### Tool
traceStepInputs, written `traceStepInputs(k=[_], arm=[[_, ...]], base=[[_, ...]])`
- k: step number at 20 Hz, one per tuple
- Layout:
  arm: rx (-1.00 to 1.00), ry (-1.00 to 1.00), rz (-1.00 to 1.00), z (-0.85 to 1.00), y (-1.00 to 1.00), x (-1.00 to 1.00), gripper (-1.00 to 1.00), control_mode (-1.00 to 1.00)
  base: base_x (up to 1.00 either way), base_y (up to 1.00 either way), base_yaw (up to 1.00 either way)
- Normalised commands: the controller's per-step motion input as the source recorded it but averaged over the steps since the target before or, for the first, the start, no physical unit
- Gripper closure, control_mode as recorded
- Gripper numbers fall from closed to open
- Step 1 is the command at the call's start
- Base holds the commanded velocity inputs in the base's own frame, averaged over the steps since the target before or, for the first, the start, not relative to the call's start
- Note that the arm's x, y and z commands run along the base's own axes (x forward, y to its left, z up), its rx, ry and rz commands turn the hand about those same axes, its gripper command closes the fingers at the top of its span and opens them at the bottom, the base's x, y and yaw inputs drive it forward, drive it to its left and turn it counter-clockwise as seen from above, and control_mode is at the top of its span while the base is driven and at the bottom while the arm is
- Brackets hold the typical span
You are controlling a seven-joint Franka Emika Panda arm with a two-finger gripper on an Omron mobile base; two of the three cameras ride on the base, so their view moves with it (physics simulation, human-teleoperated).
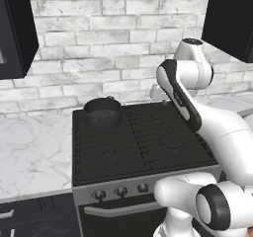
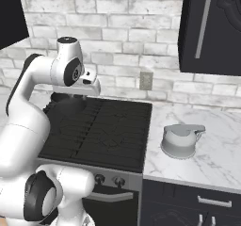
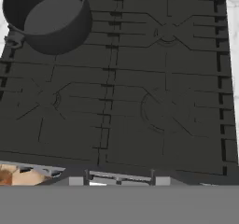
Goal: Pick the kettle from the counter and place it on a stove burner. Then turn the burner on.
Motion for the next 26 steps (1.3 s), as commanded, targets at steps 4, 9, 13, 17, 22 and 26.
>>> traceStepInputs(k=[4,9,13,17,22,26], arm=[[0.00,-0.03,-0.05,0.00,-0.15,-0.05,-1.00,-1.00],[0.00,0.00,-0.25,0.00,-0.48,-0.23,-1.00,-1.00],[0.00,0.00,-0.38,0.00,-0.46,-0.24,-1.00,-1.00],[0.04,0.00,-0.41,0.00,-0.63,-0.32,-1.00,-1.00],[0.07,0.05,-0.39,0.00,-0.75,-0.19,-1.00,-1.00],[0.06,0.05,-0.35,-0.03,-0.84,-0.03,-1.00,-1.00]], base=[[0.00,0.00,0.00],[0.00,0.00,0.00],[0.00,0.00,0.00],[0.00,0.00,0.00],[0.00,0.00,0.00],[0.00,0.00,0.00]])
